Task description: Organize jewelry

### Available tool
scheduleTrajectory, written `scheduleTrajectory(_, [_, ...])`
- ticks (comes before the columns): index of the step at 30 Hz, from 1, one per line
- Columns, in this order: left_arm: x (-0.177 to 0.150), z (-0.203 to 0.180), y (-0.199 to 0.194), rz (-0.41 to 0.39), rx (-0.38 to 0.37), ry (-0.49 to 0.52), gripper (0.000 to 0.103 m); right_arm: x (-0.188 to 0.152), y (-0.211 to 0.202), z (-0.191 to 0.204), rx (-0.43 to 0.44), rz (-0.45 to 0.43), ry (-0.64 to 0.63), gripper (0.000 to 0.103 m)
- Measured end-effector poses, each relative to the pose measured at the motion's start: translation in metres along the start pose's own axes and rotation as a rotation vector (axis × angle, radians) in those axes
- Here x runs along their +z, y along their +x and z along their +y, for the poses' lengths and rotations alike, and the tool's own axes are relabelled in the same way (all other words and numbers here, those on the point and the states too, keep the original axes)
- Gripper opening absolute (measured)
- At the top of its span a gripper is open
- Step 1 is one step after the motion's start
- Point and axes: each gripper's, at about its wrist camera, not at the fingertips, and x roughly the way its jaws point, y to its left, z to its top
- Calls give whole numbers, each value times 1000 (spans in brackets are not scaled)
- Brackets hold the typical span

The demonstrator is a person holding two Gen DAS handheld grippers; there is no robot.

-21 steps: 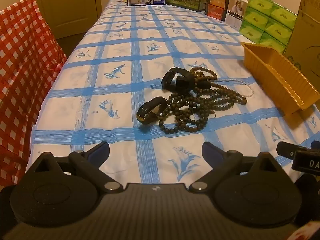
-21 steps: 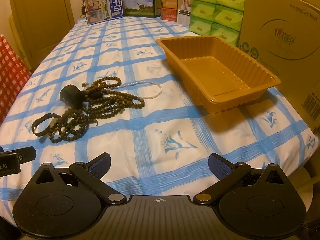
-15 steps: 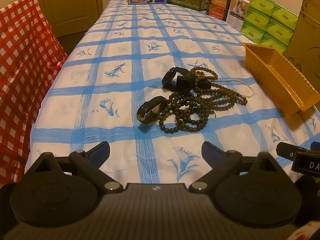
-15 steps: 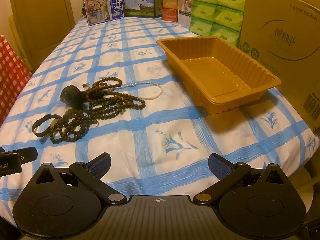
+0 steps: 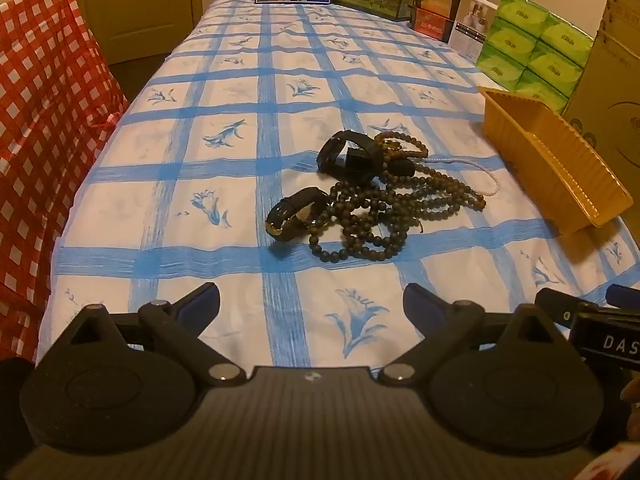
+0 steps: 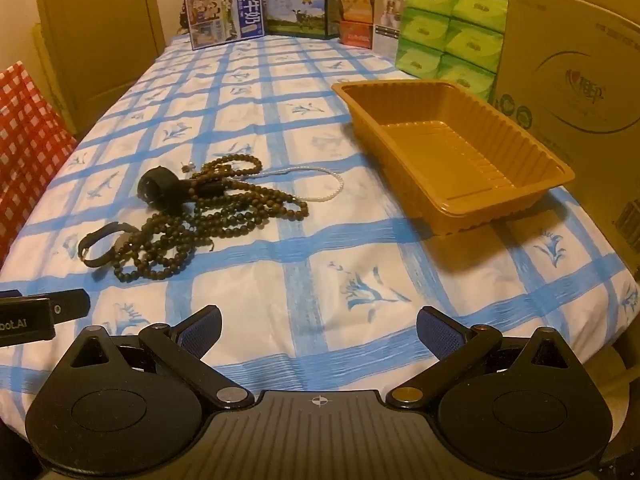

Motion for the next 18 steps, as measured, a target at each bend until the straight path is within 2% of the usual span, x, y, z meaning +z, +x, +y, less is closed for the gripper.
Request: scheduleTrajectory(18, [-1,0,1,3,-14,7,97,3,-1,4,14,2,-16,103])
